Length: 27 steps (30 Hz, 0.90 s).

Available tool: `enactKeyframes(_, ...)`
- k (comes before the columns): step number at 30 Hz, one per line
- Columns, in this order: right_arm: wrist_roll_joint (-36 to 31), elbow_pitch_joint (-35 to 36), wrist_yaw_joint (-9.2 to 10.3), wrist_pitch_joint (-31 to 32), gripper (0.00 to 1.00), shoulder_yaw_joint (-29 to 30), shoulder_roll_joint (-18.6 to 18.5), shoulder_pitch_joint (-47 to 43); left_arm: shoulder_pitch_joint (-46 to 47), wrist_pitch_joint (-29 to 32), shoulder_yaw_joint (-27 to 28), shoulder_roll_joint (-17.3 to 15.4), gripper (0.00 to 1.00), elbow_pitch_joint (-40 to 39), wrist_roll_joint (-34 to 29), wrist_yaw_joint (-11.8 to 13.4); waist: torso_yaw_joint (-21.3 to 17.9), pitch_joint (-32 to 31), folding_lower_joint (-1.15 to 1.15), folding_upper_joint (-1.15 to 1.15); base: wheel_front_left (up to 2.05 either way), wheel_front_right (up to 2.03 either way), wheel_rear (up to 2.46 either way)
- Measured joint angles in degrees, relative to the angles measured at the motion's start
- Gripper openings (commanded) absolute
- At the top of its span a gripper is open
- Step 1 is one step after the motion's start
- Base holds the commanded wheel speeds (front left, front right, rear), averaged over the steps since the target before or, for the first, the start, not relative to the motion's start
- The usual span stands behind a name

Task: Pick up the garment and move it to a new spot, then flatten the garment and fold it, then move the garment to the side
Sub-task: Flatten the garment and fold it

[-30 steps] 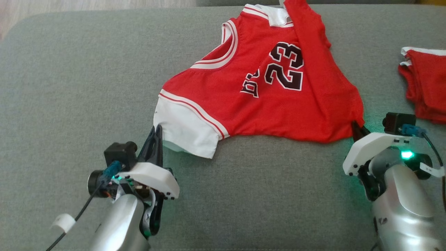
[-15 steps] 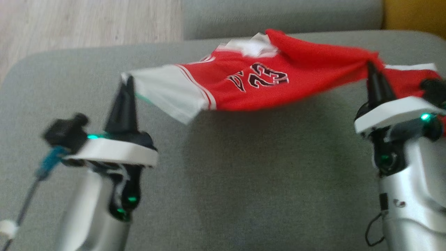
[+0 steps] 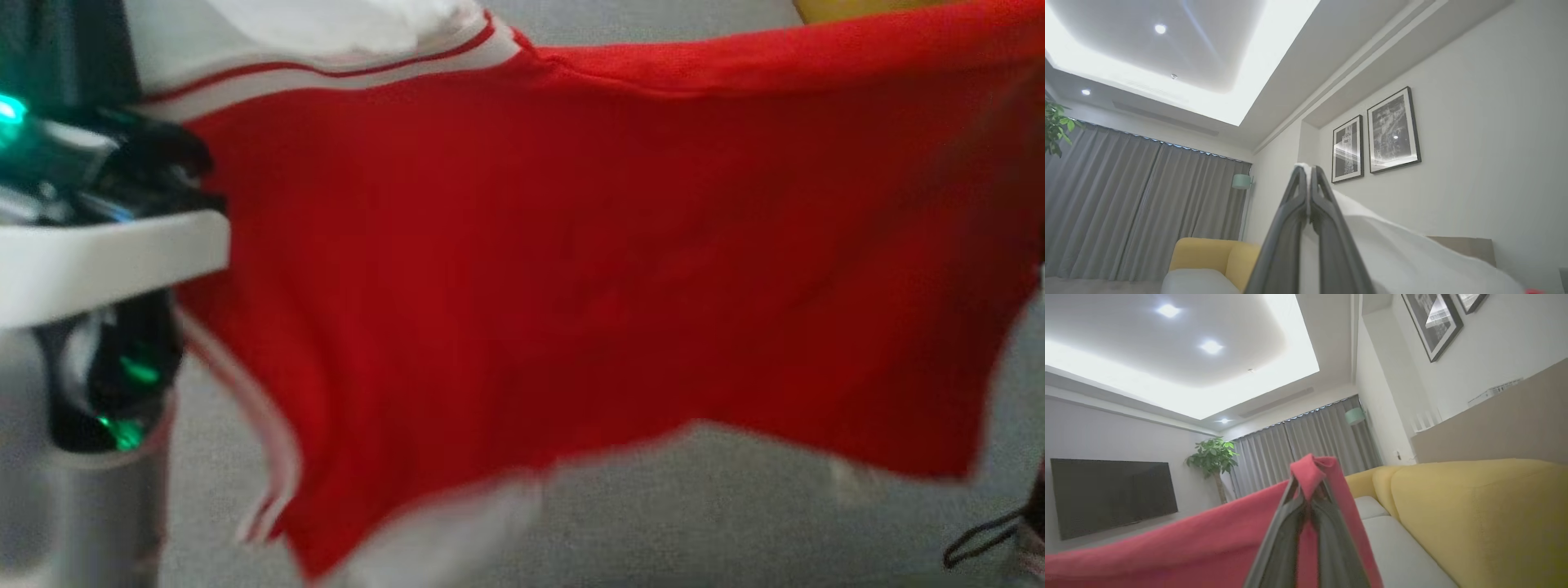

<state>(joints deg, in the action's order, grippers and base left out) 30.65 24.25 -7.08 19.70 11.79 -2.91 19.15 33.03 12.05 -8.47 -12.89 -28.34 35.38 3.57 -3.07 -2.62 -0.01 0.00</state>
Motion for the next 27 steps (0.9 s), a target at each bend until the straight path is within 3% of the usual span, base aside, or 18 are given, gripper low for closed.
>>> enactKeyframes(5, -2.57, 3.16, 0.0, 5.63, 0.0, 0.43, 0.0, 0.09, 4.02, 4.78, 0.48, -2.4, 0.0, 0.9, 0.02, 0.02, -0.78, 1.08, 0.0, 0.0, 0.0, 0.0, 0.0)
enactKeyframes(9, -4.36, -0.51, 0.0, 7.67, 0.0, 0.23, 0.02, 0.61, 6.39, 6.04, -0.07, -3.02, 0.0, 7.32, 0.01, -0.12, -0.97, 3.4, 0.01, 0.0, 0.0, 0.0, 0.0)
enactKeyframes(13, -6.9, -10.09, 0.0, 7.38, 0.0, -0.71, 0.03, 7.65, 10.82, 6.5, -1.81, -3.32, 0.0, 16.62, -0.99, -1.49, -1.12, 7.42, 0.02, 0.0, 0.0, 0.0, 0.0)
enactKeyframes(17, -10.57, -22.76, 0.0, 3.34, 0.0, -1.71, -0.01, 22.73, 20.02, 4.86, -2.5, -3.89, 0.0, 28.62, -3.55, -2.57, -1.37, 11.99, 0.04, 0.0, 0.0, 0.0, 0.0)
enactKeyframes(21, -16.97, -36.07, 0.0, -3.79, 0.0, -2.11, -0.07, 37.02, 31.96, -0.4, -2.76, -3.58, 0.0, 38.68, -6.78, -3.72, -1.5, 15.66, 0.04, 0.0, 0.0, 0.0, 0.0)
enactKeyframes(22, -16.97, -36.07, 0.0, -3.79, 0.0, -2.11, -0.07, 37.02, 31.96, -0.4, -2.76, -3.58, 0.0, 38.68, -6.78, -3.72, -1.5, 15.66, 0.04, 0.0, 0.0, 0.0, 0.0)
enactKeyframes(27, -23.76, -50.56, 0.0, -11.69, 0.0, -1.2, -0.55, 48.76, 42.43, -7.01, -4.47, -0.76, 0.0, 48.63, -9.39, -4.9, -0.38, 18.19, 0.02, 0.0, 0.0, 0.0, 0.0)
